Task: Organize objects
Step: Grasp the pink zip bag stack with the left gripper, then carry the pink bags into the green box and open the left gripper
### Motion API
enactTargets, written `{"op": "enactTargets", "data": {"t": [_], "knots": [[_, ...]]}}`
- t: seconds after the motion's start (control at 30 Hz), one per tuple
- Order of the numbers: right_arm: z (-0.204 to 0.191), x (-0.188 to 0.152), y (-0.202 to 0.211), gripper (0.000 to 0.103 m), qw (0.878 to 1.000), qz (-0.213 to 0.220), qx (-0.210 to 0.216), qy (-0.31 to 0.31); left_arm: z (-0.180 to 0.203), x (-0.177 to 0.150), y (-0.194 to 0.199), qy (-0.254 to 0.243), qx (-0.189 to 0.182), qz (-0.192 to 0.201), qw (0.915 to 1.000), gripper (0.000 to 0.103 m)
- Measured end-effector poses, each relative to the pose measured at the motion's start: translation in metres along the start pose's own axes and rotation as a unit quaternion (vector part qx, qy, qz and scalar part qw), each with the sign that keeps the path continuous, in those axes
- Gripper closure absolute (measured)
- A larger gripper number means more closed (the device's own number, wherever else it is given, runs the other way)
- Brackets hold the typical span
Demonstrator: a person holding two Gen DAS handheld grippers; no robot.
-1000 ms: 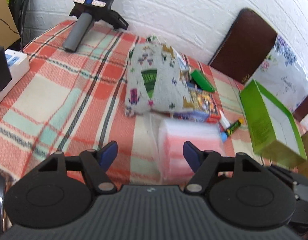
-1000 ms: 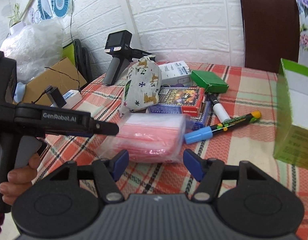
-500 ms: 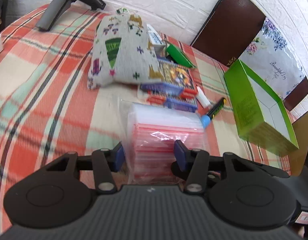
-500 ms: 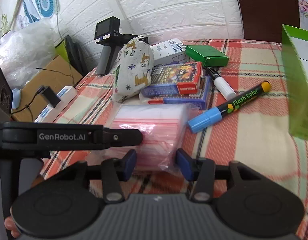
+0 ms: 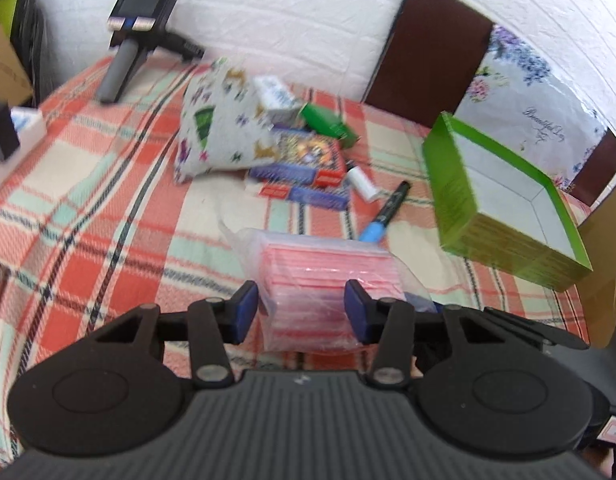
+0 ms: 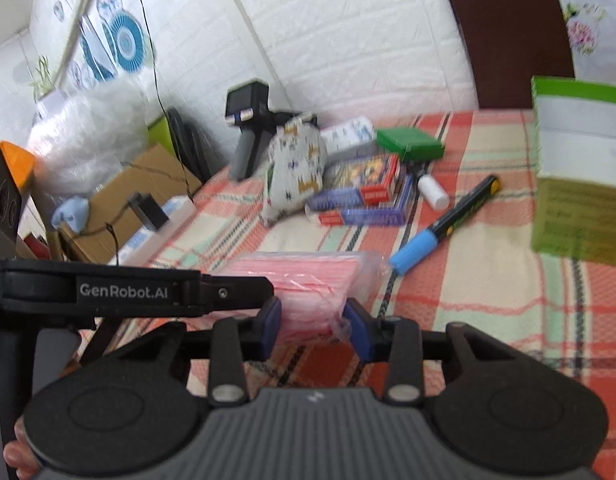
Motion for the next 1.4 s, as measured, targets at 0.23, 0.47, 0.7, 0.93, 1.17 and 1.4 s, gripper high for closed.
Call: {"op": "enactTargets", "data": {"t": [0.23, 0.47, 0.7, 0.93, 1.17, 1.4], "knots": [[0.016, 0.0, 0.034, 0.068, 0.999, 0.031, -0.021, 0.021, 0.037, -0.009, 0.0, -0.026, -0.022, -0.005, 0.9994, 0.054], [0.046, -0.031, 0.052, 0.063, 0.996, 0.011, -0.071, 0.06, 0.069, -0.051, -0.026, -0.093, -0.033, -0.058, 0.9935, 0.054], [0.074, -0.026, 0.079, 0.035, 0.998, 0.03, -0.063, -0.01, 0.027, -0.022, -0.002, -0.055, -0.029, -0.027, 0.9977, 0.03], [0.077, -0.021, 0.054, 0.036, 0.999, 0.01, -0.049, -0.017, 0.036, -0.047, -0.045, -0.013, -0.091, -0.105, 0.9902, 0.031], [0.054, -0.033, 0.039, 0.064, 0.995, -0.005, -0.067, 0.067, 0.055, -0.037, -0.037, -0.029, -0.104, -0.075, 0.9913, 0.053], [0.066, 0.016, 0.079, 0.069, 0.987, 0.097, -0.1, 0.085, 0.121, 0.026, -0.022, -0.107, -0.141, -0.002, 0.9842, 0.053]]}}
Point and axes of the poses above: each gripper's, at about its wrist camera, not at the fingertips, and y roughly against the way its jaws point, z to its right, x to its top, the point moved 6 cm from there along -y, roughly the way its jaws point, and after that the axes turned 9 degrees about z, right-handed, at the moved point
